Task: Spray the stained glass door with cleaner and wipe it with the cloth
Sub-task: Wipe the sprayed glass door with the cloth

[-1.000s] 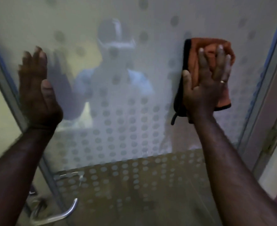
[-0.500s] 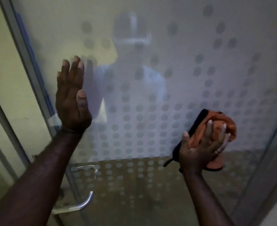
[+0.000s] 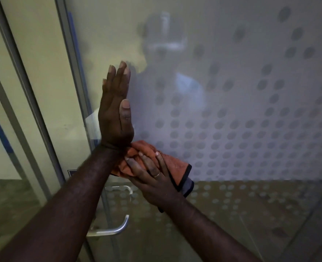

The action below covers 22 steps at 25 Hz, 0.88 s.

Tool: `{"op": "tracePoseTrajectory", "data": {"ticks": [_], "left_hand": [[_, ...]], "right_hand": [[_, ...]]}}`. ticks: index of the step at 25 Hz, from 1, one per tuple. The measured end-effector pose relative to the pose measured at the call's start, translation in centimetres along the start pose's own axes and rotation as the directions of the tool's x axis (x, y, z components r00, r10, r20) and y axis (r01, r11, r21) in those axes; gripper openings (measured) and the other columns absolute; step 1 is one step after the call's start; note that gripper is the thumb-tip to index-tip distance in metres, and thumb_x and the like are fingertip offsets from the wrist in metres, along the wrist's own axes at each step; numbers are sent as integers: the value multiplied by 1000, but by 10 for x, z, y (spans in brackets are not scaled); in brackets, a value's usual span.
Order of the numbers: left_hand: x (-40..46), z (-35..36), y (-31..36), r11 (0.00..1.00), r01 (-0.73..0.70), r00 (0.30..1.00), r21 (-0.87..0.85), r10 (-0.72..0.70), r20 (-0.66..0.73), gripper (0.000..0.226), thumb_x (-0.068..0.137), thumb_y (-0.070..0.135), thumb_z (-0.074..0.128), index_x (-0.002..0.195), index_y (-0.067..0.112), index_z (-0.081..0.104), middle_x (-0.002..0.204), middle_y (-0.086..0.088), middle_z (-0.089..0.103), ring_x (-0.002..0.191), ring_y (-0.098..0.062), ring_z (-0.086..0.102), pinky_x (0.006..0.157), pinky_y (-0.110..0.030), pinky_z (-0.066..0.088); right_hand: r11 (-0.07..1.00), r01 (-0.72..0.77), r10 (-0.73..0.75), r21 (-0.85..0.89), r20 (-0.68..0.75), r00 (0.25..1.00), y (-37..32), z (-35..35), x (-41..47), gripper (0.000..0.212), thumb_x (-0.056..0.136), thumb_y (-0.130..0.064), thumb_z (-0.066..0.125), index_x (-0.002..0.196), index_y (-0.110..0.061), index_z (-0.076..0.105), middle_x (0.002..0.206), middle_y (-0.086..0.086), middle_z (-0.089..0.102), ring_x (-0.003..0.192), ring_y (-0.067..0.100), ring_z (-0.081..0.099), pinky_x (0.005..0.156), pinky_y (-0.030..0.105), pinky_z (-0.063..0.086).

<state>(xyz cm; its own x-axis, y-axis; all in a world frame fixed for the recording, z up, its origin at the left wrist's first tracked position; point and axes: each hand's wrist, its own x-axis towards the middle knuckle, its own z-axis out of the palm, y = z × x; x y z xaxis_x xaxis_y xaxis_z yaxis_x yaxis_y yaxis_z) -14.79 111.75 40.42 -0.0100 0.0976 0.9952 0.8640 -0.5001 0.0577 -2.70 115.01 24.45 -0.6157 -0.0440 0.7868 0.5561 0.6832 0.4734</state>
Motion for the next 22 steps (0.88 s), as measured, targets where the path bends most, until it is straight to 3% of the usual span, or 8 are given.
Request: {"op": "tracePoseTrajectory", "data": {"ticks": [4,10,13,16,18,20,22], "left_hand": [[0,-10,-4,994,26,1000,-102,-25,14,55,94,13,22,141,-12,38,150,-24,38,146,-40,27,121,-54,23],[3,-14,-11,984,21,999,-178,-27,-36,58,104,32,16,142,-6,37,152,-16,38,146,-39,28,119,-57,25],[1,-11,-12,970,-6,996,-243,-15,-84,53,104,32,19,144,-1,35,158,3,32,146,-38,28,120,-54,24],[-1,-10,-15,967,11,996,-253,-32,-79,54,105,33,20,144,-2,34,156,-10,33,148,-33,26,121,-55,22],[-1,-10,-12,956,44,996,-290,-64,-59,53,105,38,20,149,11,33,156,-14,33,147,-34,27,119,-57,23],[2,-13,-9,945,29,998,-326,-46,-45,51,104,42,20,152,27,28,159,6,30,147,-28,29,122,-48,23],[9,-11,-11,955,117,993,-273,-112,35,68,100,55,17,148,11,37,148,27,42,143,-4,33,124,-28,14]], "right_hand": [[997,-60,57,-46,-62,996,25,-20,34,50,87,-19,62,136,-29,53,154,3,30,146,30,16,120,56,13],[997,53,-55,-63,-37,998,66,-44,70,54,88,-26,66,139,-31,47,157,2,32,147,31,23,120,55,16],[994,58,-62,-89,-53,997,88,-64,100,49,90,-28,65,137,-31,50,155,2,41,145,31,32,117,54,25],[990,-26,15,-138,-80,997,112,-89,141,44,93,-33,59,137,-31,53,155,3,39,146,34,30,114,56,27],[977,-107,87,-184,-113,990,125,-103,162,43,94,-35,56,137,-30,54,157,4,37,146,36,29,113,58,27],[961,-174,144,-217,-147,979,134,-112,172,43,95,-36,54,137,-29,54,157,6,36,146,37,29,112,60,28],[948,-216,181,-234,-163,970,143,-118,174,44,95,-37,53,138,-29,53,157,6,36,145,37,29,111,59,30]]}}
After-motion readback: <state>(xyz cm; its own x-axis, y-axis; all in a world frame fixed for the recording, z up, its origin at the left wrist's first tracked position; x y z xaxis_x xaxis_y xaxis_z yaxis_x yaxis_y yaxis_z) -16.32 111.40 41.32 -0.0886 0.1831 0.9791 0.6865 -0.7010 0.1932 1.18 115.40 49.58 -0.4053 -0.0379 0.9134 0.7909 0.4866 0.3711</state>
